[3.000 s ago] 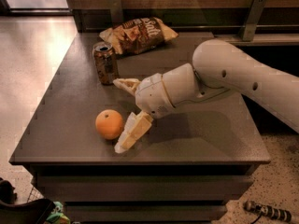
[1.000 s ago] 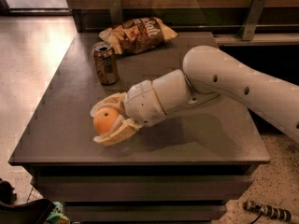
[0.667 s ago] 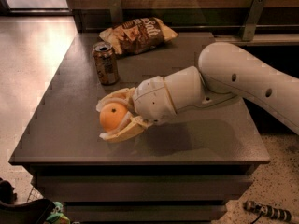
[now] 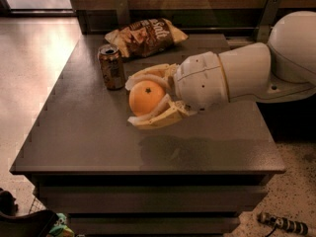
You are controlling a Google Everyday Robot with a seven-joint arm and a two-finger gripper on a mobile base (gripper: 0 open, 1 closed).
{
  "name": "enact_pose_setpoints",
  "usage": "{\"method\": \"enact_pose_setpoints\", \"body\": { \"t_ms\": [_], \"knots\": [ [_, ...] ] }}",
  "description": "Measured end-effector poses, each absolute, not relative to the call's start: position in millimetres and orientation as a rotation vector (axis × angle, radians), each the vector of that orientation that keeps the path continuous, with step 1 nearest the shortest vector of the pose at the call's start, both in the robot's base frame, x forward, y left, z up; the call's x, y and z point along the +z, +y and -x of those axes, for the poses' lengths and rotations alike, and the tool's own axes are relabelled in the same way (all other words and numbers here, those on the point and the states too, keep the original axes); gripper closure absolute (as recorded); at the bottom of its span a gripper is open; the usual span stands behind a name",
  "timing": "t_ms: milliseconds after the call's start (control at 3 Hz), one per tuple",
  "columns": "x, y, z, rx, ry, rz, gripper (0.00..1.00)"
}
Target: Pick orange
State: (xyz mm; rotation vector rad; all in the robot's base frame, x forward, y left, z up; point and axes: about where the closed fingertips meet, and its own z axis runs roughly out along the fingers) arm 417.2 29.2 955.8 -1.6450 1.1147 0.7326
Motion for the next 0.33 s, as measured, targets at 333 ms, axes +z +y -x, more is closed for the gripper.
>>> {"method": "enact_pose_setpoints", "body": {
  "t_ms": [333],
  "knots": [
    [981.7, 11.8, -418.3, 0.690, 1.113, 1.623, 1.00]
  ]
}}
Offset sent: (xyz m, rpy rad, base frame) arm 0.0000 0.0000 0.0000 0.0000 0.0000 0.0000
